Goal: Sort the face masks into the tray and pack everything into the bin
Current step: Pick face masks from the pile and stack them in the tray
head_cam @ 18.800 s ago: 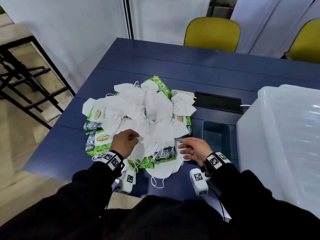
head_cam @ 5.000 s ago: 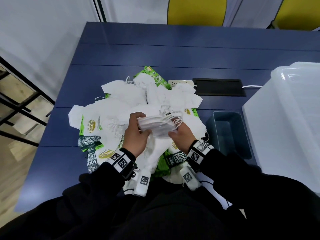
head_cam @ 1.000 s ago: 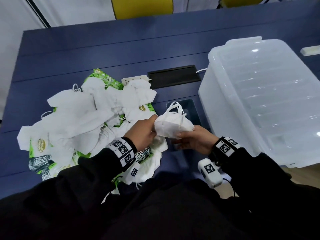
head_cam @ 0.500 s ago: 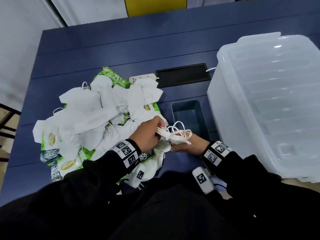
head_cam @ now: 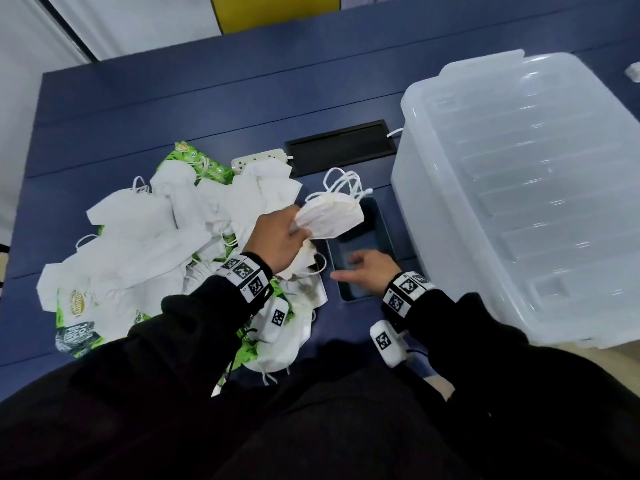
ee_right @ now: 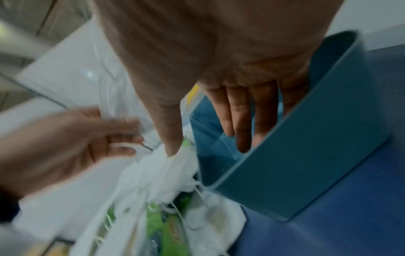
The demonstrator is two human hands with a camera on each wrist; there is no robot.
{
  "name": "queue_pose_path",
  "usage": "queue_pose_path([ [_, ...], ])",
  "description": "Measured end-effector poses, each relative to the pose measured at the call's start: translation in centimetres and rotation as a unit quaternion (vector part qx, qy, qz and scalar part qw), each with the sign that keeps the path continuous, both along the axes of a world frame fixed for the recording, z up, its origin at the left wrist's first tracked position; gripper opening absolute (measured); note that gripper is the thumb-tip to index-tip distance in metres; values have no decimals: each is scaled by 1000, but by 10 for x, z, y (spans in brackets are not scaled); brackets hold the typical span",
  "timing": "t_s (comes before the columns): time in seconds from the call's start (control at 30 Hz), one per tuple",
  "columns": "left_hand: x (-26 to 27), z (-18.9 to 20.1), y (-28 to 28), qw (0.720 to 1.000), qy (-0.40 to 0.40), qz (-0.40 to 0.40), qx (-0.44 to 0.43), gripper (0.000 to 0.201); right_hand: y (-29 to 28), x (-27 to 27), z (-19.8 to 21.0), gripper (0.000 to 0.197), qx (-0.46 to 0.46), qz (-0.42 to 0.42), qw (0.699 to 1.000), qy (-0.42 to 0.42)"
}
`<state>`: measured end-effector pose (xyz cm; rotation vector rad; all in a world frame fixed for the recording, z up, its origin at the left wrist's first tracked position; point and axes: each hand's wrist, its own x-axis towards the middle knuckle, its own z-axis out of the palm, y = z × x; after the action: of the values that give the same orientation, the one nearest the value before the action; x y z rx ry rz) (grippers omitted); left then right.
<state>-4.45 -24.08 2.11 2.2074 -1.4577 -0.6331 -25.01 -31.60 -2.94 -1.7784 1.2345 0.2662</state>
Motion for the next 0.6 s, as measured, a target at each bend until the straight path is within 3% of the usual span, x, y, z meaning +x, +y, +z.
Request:
queue_pose_path([
  [0.1, 8, 0, -5, 1000, 11, 5, -14, 15, 3, 9, -3, 65, -21, 123, 990, 66],
  [0.2, 9, -3, -6, 999, -14, -37, -19, 13, 0, -4, 0, 26, -66, 147, 985, 59],
  [0.23, 9, -5, -6, 998, -16, -50, -20, 13, -3, -11, 0, 21, -83, 155, 982, 67],
  [0.37, -3, -15, -8, 995, -10, -96, -13, 13, -9, -38, 5, 49, -122, 207, 966, 98],
  [0.6, -21, -38, -9, 991, -76, -107, 24, 18, -7, -54, 5, 61, -127, 237, 952, 145],
])
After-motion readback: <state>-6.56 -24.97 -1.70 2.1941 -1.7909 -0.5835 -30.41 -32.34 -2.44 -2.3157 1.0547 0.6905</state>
